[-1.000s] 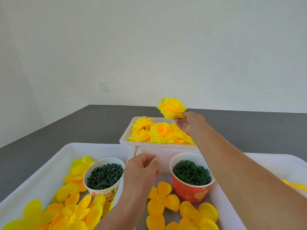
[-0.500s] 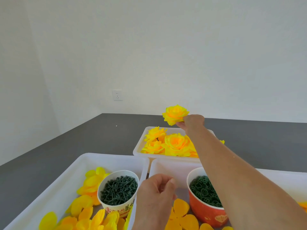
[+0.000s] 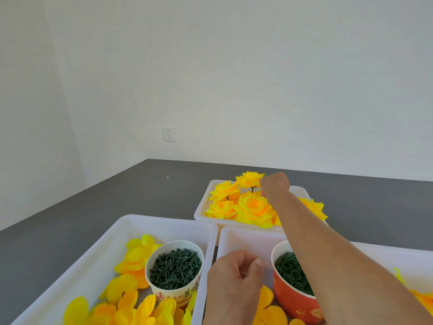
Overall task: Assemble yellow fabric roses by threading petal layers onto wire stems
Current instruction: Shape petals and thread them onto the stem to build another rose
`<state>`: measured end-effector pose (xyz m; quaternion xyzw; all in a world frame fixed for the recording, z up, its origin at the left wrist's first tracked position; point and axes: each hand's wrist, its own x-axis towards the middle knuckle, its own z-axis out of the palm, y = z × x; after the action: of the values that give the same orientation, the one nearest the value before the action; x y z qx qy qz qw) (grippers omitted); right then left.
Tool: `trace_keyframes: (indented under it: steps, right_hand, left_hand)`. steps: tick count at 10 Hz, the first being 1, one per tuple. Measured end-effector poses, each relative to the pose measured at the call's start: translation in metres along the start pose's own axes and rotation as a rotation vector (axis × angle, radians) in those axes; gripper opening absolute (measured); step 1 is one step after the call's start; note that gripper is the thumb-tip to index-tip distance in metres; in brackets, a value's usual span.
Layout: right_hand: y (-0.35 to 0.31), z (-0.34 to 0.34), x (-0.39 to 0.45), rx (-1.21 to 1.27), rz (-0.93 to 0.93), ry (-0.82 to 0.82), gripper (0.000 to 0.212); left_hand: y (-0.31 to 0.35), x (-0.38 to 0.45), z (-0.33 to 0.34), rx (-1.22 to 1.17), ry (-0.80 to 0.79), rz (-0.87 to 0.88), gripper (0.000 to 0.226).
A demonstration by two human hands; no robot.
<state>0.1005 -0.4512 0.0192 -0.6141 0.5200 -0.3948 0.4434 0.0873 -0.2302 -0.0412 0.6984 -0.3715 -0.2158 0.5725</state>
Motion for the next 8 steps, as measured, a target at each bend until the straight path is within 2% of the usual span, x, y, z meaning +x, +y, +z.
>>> trace_keyframes:
  steps: [1,2,3,4,5,6,8]
  right_hand:
    - [0.0,-0.008,0.003,-0.239,-0.071,0.008,0.028]
    - [-0.006,-0.014,-0.006,-0.398,-0.117,0.003,0.03]
    - [-0.012,-0.022,-0.019,-0.513,-0.211,-0.014,0.014]
    - [-0.01,-0.029,-0.041,-0.549,-0.303,-0.065,0.011]
    - [-0.001,-0.039,-0.072,-0.361,-0.352,-0.121,0.02]
    - [0.009,-0.052,-0.11,-0.203,-0.315,-0.156,0.024]
    - [0.029,-0.081,-0.158,-0.003,-0.233,-0.239,0.013]
  left_hand:
    - [0.0,0.0,-0.001,0.0,0.008,-0.006,0.017]
    - [0.001,-0.002,-0.001,0.023,0.006,0.012,0.018]
    - [0.002,-0.004,-0.003,0.03,0.005,0.034,0.018]
    - [0.003,-0.006,-0.003,0.051,0.026,0.065,0.017]
    - [0.003,-0.008,-0.004,0.036,0.022,0.088,0.017]
    - [0.002,-0.01,-0.005,-0.004,0.027,0.083,0.023]
    - [0.003,-0.008,-0.003,-0.075,0.054,0.056,0.022]
